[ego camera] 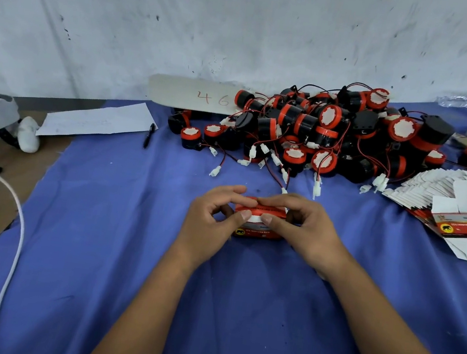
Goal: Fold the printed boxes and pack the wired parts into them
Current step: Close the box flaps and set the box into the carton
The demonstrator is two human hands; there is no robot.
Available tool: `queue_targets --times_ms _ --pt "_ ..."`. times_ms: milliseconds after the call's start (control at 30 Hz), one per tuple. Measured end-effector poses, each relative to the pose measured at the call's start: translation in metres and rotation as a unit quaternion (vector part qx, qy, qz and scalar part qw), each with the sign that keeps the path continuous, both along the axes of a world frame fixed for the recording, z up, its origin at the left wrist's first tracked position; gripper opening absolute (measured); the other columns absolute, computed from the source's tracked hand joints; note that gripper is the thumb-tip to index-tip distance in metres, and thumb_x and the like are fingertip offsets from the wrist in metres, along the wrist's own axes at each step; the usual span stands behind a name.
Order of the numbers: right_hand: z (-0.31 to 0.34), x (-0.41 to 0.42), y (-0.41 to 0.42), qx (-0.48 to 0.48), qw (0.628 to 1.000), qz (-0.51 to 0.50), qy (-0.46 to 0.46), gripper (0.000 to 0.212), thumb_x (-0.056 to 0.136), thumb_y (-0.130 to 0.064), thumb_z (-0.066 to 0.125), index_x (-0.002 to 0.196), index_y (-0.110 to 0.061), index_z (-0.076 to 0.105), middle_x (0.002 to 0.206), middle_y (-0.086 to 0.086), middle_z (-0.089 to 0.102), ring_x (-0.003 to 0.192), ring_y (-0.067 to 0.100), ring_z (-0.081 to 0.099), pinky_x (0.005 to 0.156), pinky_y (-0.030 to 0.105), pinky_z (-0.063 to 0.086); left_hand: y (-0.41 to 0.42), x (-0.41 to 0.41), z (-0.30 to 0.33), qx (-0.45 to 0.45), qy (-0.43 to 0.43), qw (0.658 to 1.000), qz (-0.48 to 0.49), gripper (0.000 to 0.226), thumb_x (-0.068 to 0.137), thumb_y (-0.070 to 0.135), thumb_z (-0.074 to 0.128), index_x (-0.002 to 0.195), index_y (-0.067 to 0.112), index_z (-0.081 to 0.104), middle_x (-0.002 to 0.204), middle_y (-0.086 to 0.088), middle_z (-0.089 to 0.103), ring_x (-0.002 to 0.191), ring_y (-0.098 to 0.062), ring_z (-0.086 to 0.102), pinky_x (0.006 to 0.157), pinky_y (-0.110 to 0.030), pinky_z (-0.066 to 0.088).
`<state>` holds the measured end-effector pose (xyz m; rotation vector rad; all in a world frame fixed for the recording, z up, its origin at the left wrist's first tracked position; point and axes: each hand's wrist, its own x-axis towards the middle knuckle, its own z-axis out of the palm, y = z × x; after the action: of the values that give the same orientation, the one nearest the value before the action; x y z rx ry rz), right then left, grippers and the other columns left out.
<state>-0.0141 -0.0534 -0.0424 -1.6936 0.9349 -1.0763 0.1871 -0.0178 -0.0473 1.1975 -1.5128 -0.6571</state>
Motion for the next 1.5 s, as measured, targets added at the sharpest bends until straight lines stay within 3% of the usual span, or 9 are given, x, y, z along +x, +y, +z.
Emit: queue_targets --times_ms 133,267,400,567,733,900,1133,1333,1500 --pt "0.001 0.001 -0.001 -0.010 1.000 -0.013 0.007 0.024 0.089 -0.014 0.077 0.111 -0.023 0.078 0.107 0.010 0.070 0.069 0.006 0.060 0.065 0.017 0.046 0.001 0.000 0.001 -0.014 -0.030 0.999 -0.001 0.022 0.099 0.016 0.069 0.110 0.034 0.077 0.129 0.009 0.067 0.085 -0.015 0.066 0.059 -0.036 0.058" --pt "0.002 0.000 0.000 -0.006 1.000 -0.007 0.006 0.025 0.088 -0.014 0.078 0.112 -0.023 0.078 0.109 0.008 0.069 0.069 0.008 0.057 0.065 0.019 0.047 0.001 0.000 0.003 -0.011 -0.033 0.999 -0.008 0.025 0.099 0.015 0.068 0.109 0.037 0.076 0.129 0.006 0.067 0.088 -0.015 0.066 0.056 -0.029 0.057" --pt "0.004 -0.001 0.001 0.006 1.000 0.002 0.006 0.027 0.087 -0.011 0.078 0.112 -0.022 0.077 0.114 0.009 0.068 0.075 0.020 0.058 0.068 0.026 0.048 -0.001 0.003 0.003 0.013 -0.026 1.000 -0.002 0.024 0.092 0.009 0.076 0.107 0.026 0.080 0.129 0.005 0.068 0.089 -0.016 0.066 0.071 -0.035 0.057" --pt "0.006 -0.004 0.001 0.011 1.000 0.017 -0.003 0.021 0.097 -0.014 0.066 0.114 -0.021 0.077 0.116 0.009 0.066 0.069 0.011 0.057 0.059 0.025 0.046 0.003 0.001 0.009 -0.009 -0.041 0.999 0.004 0.026 0.085 0.002 0.081 0.098 0.024 0.082 0.130 0.005 0.065 0.116 -0.010 0.064 0.081 -0.028 0.057" --pt "0.005 -0.003 0.001 -0.026 0.999 -0.004 0.033 0.023 0.098 -0.009 0.064 0.115 -0.018 0.076 0.114 0.007 0.067 0.061 0.001 0.057 0.058 0.019 0.046 0.003 -0.004 0.009 -0.078 -0.091 0.993 0.021 0.025 0.082 -0.001 0.082 0.089 0.022 0.083 0.112 0.009 0.074 0.116 -0.017 0.061 0.100 -0.033 0.049" --pt "0.004 -0.002 0.000 -0.027 0.999 -0.013 0.042 0.023 0.095 -0.007 0.068 0.115 -0.015 0.076 0.114 0.005 0.068 0.067 -0.004 0.060 0.062 0.011 0.045 0.005 -0.005 0.006 -0.080 -0.075 0.994 -0.001 0.026 0.081 -0.007 0.079 0.089 0.018 0.082 0.113 0.007 0.074 0.116 -0.016 0.065 0.100 -0.041 0.053" --pt "0.006 -0.003 -0.004 0.064 0.998 0.003 -0.018 0.020 0.091 0.001 0.070 0.106 -0.010 0.076 0.067 -0.016 0.071 0.054 -0.005 0.060 0.052 0.008 0.044 0.004 -0.002 0.001 -0.062 -0.089 0.994 -0.019 0.017 0.079 0.001 0.085 0.089 0.014 0.082 0.115 0.008 0.075 0.122 -0.015 0.062 0.103 -0.043 0.052" --pt "0.008 -0.004 -0.003 0.060 0.998 -0.003 0.003 0.020 0.092 -0.002 0.070 0.106 -0.014 0.077 0.081 -0.012 0.074 0.059 -0.005 0.061 0.057 0.008 0.045 0.003 -0.006 0.001 -0.059 -0.089 0.994 0.003 0.020 0.074 0.006 0.090 0.083 0.021 0.079 0.119 0.013 0.073 0.123 -0.008 0.061 0.104 -0.039 0.051" --pt "0.005 -0.005 0.008 -0.040 0.997 0.006 0.067 0.035 0.081 -0.014 0.085 0.114 -0.021 0.077 0.116 0.001 0.066 0.093 0.007 0.067 0.081 0.023 0.054 0.003 -0.007 0.005 -0.015 -0.047 0.999 -0.003 0.036 0.076 0.007 0.089 0.073 0.039 0.074 0.131 0.000 0.069 0.129 -0.005 0.059 0.108 -0.040 0.050"
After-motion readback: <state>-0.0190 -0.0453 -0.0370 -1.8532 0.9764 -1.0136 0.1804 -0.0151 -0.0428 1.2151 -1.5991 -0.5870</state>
